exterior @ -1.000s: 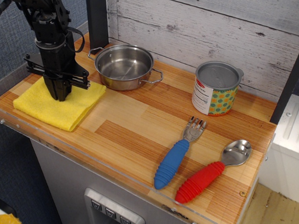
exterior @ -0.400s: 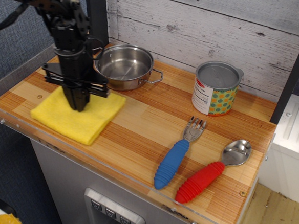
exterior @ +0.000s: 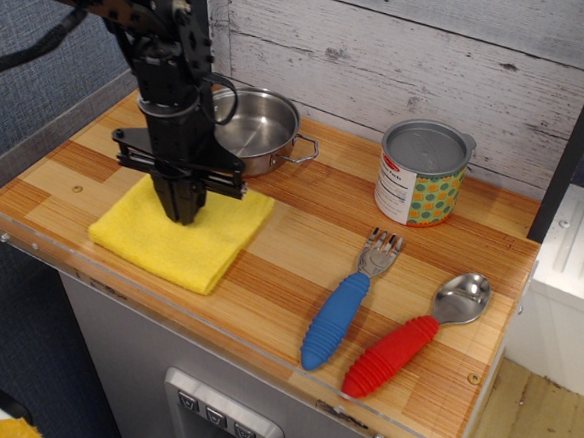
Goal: Place the yellow towel to the left of the blue fork
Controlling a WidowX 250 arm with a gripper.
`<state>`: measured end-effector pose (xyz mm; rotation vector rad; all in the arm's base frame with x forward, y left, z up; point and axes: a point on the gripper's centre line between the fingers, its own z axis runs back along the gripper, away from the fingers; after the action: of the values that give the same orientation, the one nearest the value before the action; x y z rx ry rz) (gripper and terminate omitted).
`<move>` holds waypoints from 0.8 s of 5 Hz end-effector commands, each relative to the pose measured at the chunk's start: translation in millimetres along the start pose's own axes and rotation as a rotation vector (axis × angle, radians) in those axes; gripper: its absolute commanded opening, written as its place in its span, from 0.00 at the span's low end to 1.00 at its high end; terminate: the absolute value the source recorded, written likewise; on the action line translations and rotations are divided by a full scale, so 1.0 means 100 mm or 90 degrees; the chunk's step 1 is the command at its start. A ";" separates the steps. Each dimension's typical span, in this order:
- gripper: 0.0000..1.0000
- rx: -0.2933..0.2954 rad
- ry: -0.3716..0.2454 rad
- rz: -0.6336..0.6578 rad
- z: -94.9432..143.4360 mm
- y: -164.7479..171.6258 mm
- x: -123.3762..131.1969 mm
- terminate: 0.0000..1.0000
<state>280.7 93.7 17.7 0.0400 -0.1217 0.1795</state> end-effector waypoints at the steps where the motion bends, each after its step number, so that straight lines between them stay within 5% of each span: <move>1: 0.00 -0.009 -0.035 -0.019 0.15 -0.17 0.04 0.00; 4: 0.00 -0.004 -0.034 -0.073 0.08 -0.56 0.03 0.00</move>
<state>293.1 35.4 17.1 0.0433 -0.1498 0.0622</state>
